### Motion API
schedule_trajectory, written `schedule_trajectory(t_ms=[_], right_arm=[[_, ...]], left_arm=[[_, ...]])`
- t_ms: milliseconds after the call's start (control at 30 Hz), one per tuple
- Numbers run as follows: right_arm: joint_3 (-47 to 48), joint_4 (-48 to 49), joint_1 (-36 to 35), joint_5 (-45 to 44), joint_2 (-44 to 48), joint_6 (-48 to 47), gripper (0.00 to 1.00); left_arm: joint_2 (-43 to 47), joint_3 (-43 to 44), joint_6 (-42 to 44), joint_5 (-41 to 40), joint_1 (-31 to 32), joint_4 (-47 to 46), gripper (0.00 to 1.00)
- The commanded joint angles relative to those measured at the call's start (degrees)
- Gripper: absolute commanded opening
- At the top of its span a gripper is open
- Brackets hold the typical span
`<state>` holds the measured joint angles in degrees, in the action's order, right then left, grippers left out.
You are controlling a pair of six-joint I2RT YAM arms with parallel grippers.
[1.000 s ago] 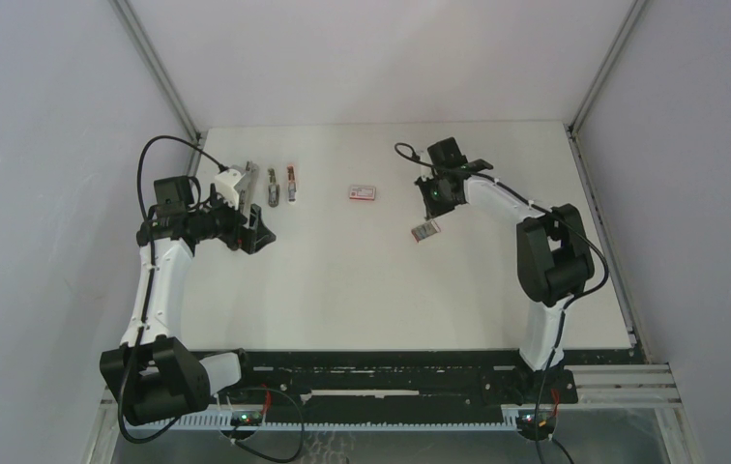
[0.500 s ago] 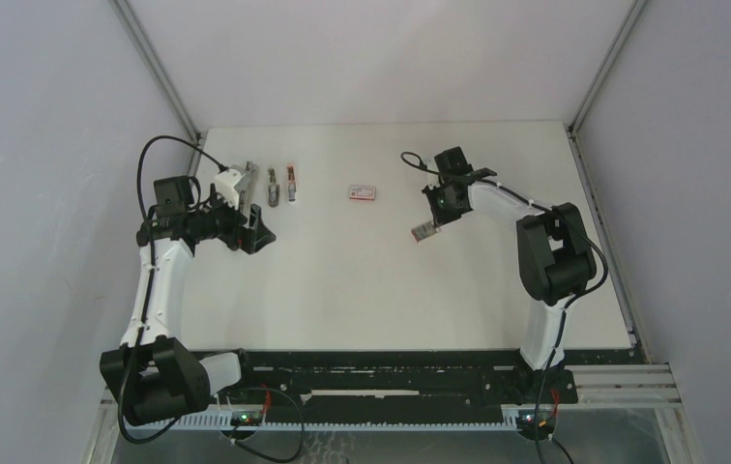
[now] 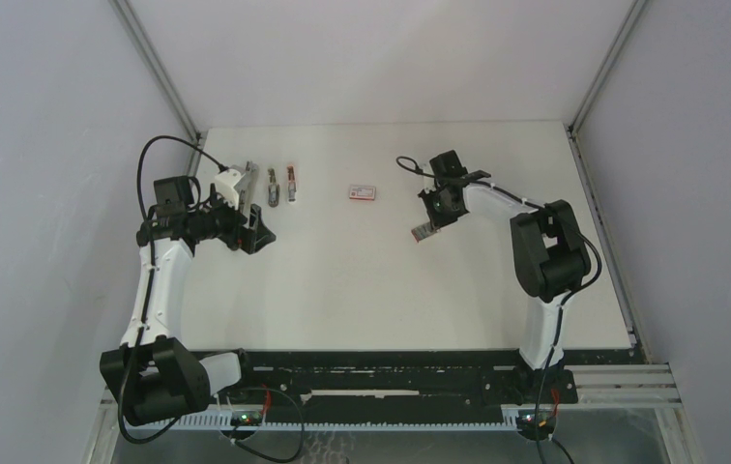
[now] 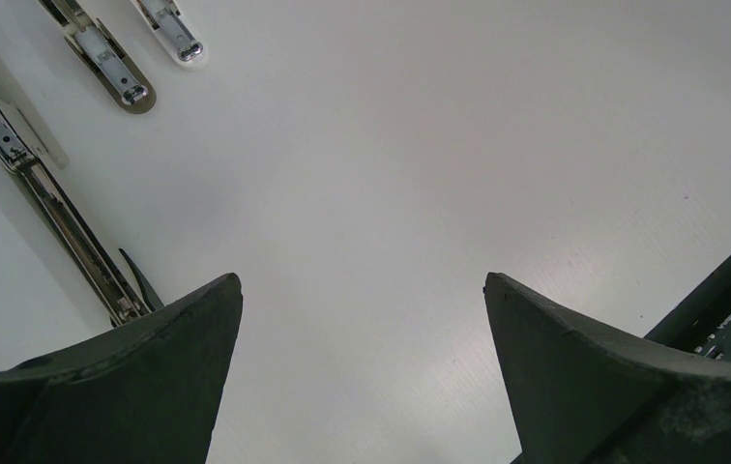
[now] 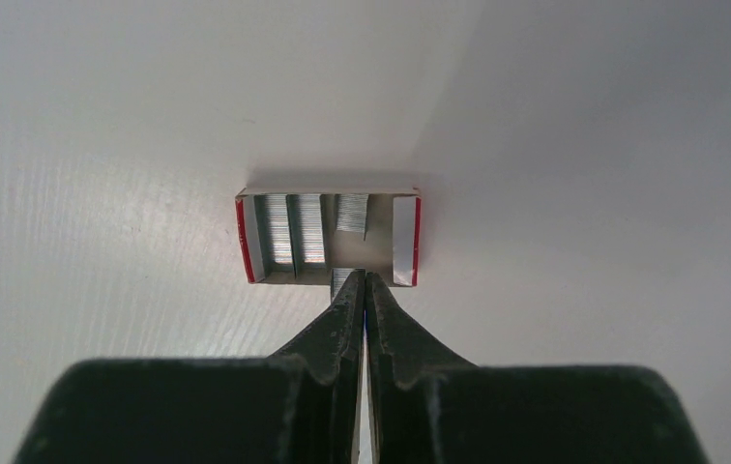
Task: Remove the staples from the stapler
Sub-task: Place the staple in the staple box.
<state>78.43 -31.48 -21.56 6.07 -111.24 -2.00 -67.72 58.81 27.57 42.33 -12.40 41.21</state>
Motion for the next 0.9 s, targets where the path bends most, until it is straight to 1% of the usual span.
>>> schedule_trajectory(t_ms=[0,867], right_arm=[[1.63,1.6,-0.65,-0.3,-0.24,-0.21,0.0],[3.34,0.98,-1.45,-1.32,-2.49,-0.34,0.0]], left_arm=[[1.41,-2.15,-0.14,1.4,-0.52,-1.29,1.0],[1.37,-2.2,-0.06,1.44,-0.52,-1.29,1.0]])
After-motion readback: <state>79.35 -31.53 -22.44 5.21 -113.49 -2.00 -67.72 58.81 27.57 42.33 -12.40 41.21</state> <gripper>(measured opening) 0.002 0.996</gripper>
